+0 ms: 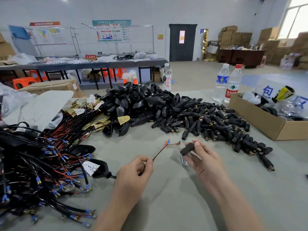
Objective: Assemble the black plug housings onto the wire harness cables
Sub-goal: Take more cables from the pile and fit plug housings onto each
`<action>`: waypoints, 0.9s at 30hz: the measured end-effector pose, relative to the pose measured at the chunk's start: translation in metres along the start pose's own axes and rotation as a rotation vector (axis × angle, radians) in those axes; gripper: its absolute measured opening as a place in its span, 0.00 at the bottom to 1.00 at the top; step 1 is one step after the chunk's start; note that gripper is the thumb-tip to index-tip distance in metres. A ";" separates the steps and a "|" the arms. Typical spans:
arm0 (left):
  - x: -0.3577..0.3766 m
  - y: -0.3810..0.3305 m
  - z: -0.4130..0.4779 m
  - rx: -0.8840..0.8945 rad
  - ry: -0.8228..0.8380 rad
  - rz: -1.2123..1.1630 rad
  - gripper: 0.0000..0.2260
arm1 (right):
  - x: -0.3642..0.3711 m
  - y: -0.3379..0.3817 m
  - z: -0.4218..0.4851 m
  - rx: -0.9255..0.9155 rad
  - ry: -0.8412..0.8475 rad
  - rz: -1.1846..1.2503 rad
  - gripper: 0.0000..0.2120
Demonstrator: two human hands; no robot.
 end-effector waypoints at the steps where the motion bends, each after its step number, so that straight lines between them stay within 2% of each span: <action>1: 0.000 0.000 0.000 -0.006 -0.010 -0.011 0.16 | 0.003 -0.005 -0.001 0.024 0.016 0.071 0.07; 5: 0.002 -0.002 -0.001 0.006 0.046 0.017 0.13 | 0.007 -0.015 -0.003 0.098 0.059 0.205 0.09; 12: 0.003 -0.006 -0.001 0.005 0.066 0.052 0.12 | 0.013 -0.018 -0.002 0.195 0.062 0.283 0.15; 21: 0.003 -0.008 -0.001 0.008 0.072 -0.009 0.22 | 0.013 -0.022 0.005 0.211 0.071 0.321 0.15; 27: 0.005 -0.008 -0.001 0.035 0.070 -0.018 0.13 | 0.012 -0.022 0.005 0.211 0.056 0.291 0.15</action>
Point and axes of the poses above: each hand's wrist, its own z-axis towards the middle knuckle, its own x-axis out of the palm, y = z × x, the point moved 4 cm from there along z, towards the middle knuckle, and after that the axes turned 9 degrees about -z, right-handed, at the moved point
